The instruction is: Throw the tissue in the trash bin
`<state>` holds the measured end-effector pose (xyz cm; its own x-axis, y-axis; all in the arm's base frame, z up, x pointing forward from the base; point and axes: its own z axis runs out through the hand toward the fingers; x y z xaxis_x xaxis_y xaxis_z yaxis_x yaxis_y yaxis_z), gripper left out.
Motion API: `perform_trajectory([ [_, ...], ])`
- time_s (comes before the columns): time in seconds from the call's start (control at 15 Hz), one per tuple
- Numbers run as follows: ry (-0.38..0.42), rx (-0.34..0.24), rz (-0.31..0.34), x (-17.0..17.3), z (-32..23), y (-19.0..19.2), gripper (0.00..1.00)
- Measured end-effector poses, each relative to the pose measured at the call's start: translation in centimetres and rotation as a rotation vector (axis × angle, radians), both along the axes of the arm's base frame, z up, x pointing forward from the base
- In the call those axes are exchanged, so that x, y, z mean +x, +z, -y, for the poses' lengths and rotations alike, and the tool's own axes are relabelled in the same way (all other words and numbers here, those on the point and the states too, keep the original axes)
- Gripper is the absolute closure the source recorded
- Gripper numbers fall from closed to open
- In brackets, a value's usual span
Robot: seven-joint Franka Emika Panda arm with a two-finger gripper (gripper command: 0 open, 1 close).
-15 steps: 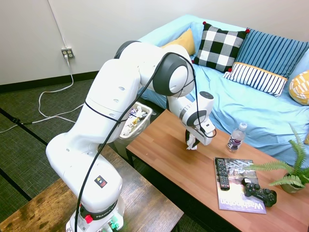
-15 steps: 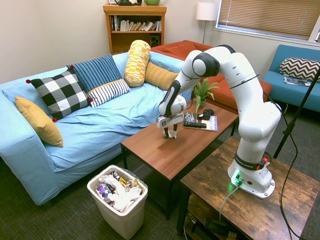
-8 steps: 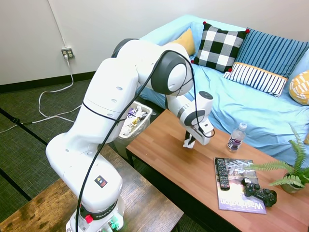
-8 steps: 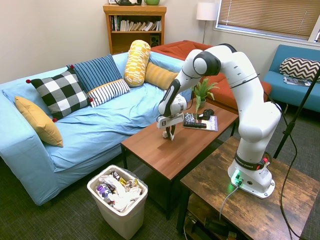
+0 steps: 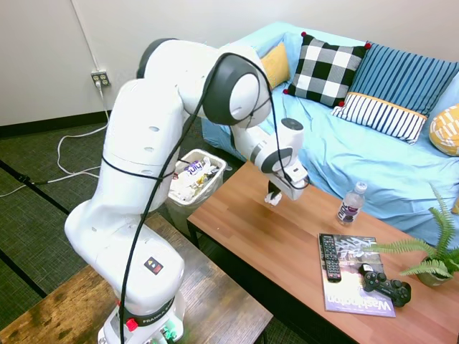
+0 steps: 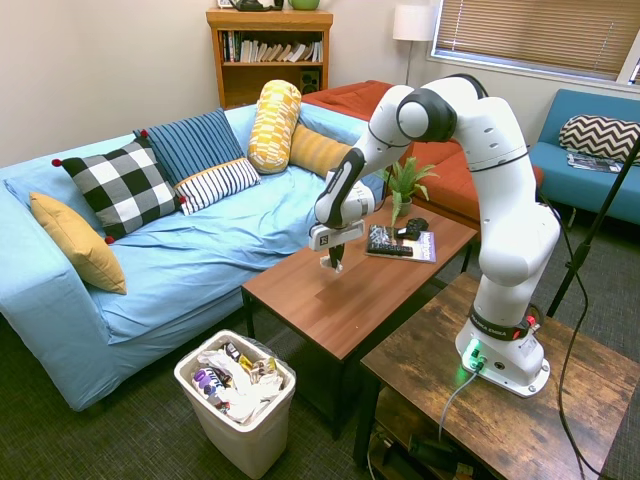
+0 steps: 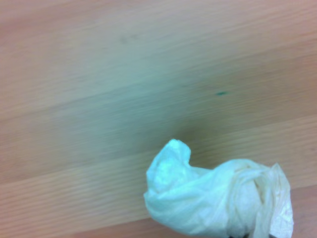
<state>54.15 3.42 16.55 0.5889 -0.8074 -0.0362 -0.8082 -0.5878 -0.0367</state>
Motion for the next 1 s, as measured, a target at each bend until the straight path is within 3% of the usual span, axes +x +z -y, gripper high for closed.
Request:
perform_trajectory([
  [0.2, 0.064, -0.026, 0.047, -1.4, -11.4, 3.9, 1.00],
  [0.4, 0.145, -0.055, 0.050, -3.7, -22.8, 5.4, 1.00],
  [0.53, 0.192, -0.078, 0.043, -5.3, -28.7, 4.6, 1.00],
  [0.73, 0.246, -0.104, 0.024, -7.3, -35.5, 0.3, 1.00],
  [0.8, 0.260, -0.112, 0.014, -7.6, -37.1, -1.1, 0.00],
  [1.0, 0.275, -0.131, -0.010, -7.8, -40.1, -4.2, 0.00],
])
